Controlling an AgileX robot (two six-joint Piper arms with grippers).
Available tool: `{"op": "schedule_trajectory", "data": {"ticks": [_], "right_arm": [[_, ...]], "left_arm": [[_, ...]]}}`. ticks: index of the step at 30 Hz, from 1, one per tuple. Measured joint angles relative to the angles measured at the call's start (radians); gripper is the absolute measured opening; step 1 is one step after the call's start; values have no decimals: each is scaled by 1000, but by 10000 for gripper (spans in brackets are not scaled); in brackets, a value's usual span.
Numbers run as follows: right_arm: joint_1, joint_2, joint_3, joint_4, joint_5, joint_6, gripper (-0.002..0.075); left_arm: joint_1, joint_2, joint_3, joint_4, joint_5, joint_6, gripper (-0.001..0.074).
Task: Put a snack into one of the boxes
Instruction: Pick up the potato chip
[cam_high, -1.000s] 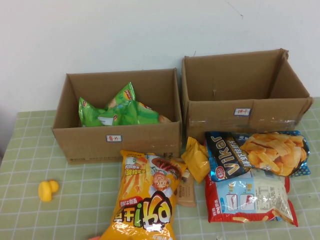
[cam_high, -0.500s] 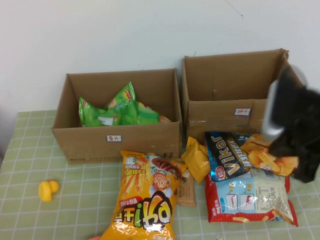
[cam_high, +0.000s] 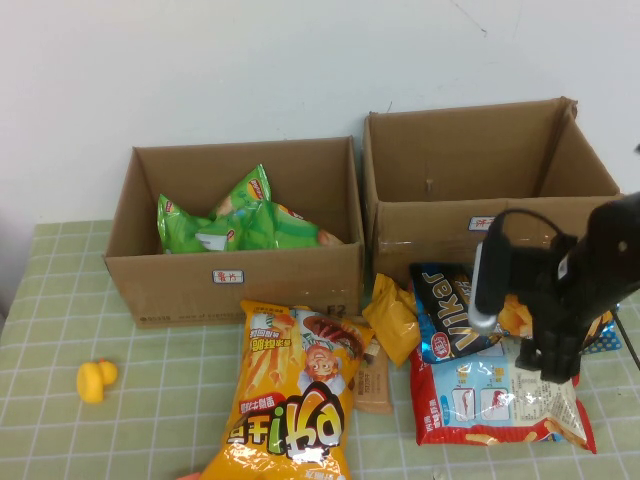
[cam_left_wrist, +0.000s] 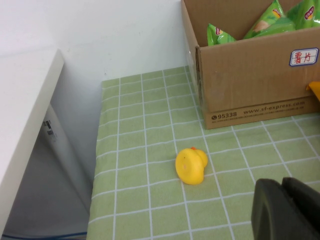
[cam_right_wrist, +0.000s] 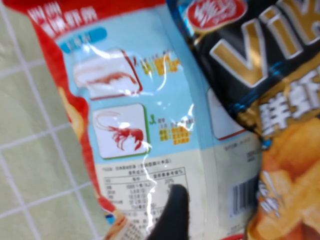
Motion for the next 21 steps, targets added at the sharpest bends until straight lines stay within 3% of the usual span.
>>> {"op": "schedule_trajectory", "data": {"ticks": [4,12,21], "right_arm": [[0,64,0,-75,-55,36,682],[0,132,-51,-240,-166,266,682],[0,201,-92,-266,-141,322,682]], "left_arm": [[0,0,0,0,0,0,-2],[0,-1,0,0,0,0,-2],[0,-1,0,0,0,0,-2]]}}
